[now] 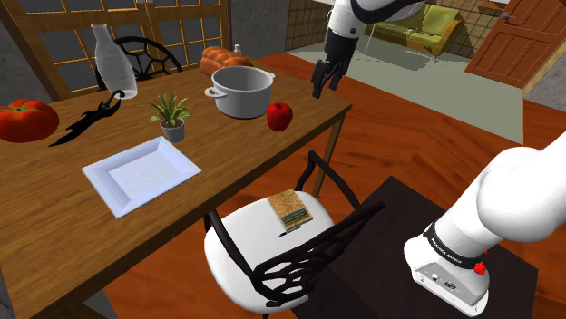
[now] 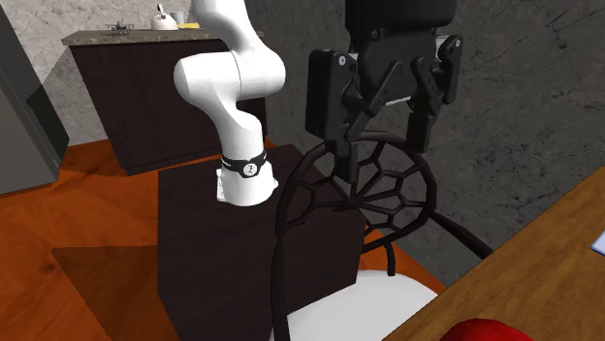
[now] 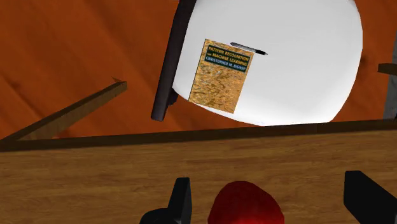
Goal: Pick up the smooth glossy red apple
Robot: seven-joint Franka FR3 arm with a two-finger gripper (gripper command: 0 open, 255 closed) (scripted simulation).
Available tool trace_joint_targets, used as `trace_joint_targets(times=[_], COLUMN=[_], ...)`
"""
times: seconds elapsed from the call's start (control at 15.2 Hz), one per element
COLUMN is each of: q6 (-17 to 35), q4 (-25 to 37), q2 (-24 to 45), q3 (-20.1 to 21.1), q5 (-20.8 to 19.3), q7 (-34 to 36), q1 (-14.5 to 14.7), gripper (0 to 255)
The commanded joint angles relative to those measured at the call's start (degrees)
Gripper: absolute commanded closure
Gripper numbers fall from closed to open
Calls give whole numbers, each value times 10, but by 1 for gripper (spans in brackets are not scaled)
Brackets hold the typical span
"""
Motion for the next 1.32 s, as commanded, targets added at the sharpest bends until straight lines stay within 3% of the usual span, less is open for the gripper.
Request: trace_joint_targets(times=[0.0, 0.59, 1.25], q6=[31, 116, 171], q4=[22, 159, 129], q2=[43, 223, 247], q3=[-1, 3, 3], q5=[1, 5, 7], q7=[-14, -62, -65], q1=[2, 10, 10], gripper=[0, 0, 0])
